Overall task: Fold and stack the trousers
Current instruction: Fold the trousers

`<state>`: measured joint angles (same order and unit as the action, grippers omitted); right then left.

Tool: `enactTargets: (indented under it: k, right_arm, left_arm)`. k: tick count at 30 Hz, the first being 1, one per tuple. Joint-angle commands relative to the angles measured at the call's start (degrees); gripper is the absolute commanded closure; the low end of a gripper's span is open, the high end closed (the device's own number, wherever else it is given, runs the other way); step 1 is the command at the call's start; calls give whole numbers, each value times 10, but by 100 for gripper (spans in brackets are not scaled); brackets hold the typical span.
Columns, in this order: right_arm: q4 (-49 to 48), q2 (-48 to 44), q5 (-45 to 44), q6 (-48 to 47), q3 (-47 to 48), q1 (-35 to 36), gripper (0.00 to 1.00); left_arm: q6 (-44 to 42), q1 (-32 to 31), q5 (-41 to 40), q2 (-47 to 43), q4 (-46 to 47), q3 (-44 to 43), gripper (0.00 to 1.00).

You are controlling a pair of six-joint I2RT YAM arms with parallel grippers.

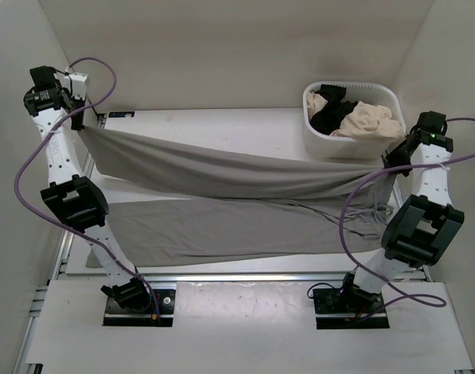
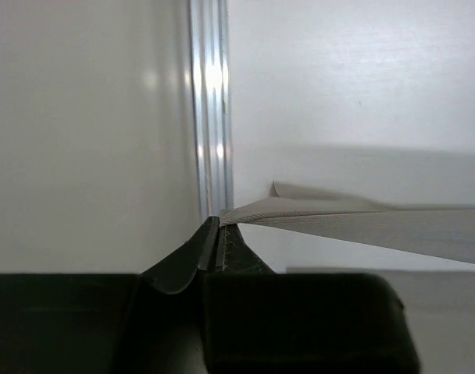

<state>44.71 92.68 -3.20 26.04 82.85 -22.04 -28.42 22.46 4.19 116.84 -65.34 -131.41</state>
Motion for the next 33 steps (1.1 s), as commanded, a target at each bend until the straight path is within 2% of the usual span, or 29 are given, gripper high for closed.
enactTargets:
  k: [1,6,12,17,18,20,24,27,28,33]
  right_arm:
    - [-16,11,18,1,94,-3,100]
    - [-15,-55,57,6,50,-9,100]
    - [25,-144,71,25,-86,-24,100]
    - [46,-180,92,54,-187,-24,100]
    - [46,-180,92,54,-223,-24,100]
    - [28,-164,92,41,-246,-24,100]
    - [27,-89,123,7,-210,-24,100]
    - [40,-50,139,-7,-119,-24,100]
    - [59,-19,139,-7,-23,-24,100]
    - [65,22,154,-7,61,-24,100]
  left_arm:
    - [-15,-3,-50,-24,28,-62,86]
    - [-53,40,-59,-118,35,60,86]
    - [-105,103,-59,-199,-79,214,86]
    - [-168,159,-115,-288,-100,435,86]
    - [-176,170,-115,-313,-100,504,86]
    - [-189,188,-105,-332,-100,585,86]
    - [-203,194,-94,-353,-89,672,86]
    - [-208,194,-88,-353,-74,680,86]
    - [-203,194,-76,-346,-74,650,86]
    - [-203,194,-76,-312,-74,570,86]
